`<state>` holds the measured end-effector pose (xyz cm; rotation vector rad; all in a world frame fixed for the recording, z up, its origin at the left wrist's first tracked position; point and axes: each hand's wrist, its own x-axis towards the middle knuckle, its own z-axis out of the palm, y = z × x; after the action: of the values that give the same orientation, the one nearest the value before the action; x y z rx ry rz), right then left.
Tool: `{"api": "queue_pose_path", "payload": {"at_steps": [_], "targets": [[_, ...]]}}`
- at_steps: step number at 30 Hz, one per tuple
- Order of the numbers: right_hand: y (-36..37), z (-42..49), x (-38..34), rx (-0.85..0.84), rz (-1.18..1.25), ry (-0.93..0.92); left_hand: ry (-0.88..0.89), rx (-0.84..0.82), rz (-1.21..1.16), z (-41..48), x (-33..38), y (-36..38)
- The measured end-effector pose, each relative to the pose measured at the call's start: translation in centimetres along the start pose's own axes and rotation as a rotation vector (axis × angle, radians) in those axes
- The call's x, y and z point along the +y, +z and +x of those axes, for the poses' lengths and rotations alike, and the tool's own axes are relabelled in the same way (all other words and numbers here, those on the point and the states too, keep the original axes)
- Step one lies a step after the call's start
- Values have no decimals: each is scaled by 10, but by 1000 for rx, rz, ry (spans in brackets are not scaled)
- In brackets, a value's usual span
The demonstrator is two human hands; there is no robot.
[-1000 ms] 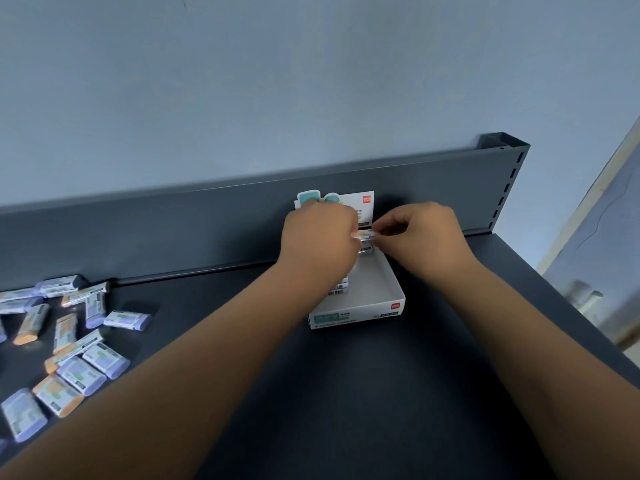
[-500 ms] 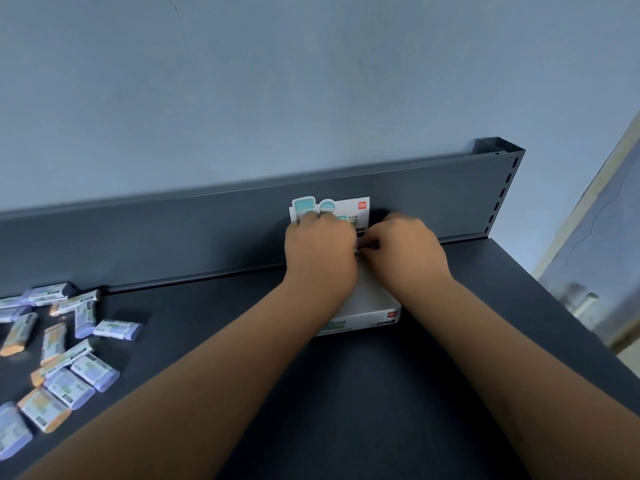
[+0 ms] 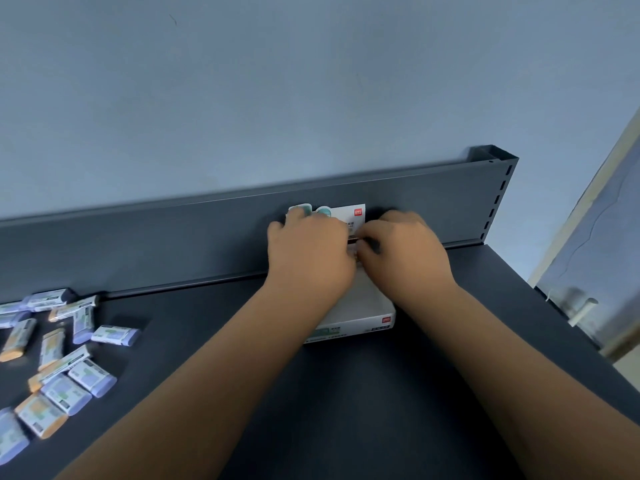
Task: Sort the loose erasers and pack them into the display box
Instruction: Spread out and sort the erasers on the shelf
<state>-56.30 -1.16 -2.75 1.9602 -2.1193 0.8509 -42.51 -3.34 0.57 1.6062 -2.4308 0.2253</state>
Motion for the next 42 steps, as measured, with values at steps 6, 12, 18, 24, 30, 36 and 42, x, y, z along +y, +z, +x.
{"api": "queue_pose_path", "payload": {"at_steps": [6,12,18,24,30,36,42], "targets": [[-58,-12,-30,-271,-40,-58,-1,-71,-188,-39,-57,-28],[-76,-58,-77,-320,165,-70,-143,-101,-126,-93,-97,-31],[-45,-71,-110,-343,192,-119,-278,-50,-88,-135,-113,-30],[-29,-88,-156,-362,211,-156,-321,-77,-86,-174,-153,-30],[2,-104,-226,-331,218,-113,-303,-43,-69,-205,-223,-39],[30,-120,-294,-323,221,-83,-280,-76,-53,-236,-296,-43],[45,-125,-331,-333,216,-44,-267,-105,-138,-246,-338,-46]]}}
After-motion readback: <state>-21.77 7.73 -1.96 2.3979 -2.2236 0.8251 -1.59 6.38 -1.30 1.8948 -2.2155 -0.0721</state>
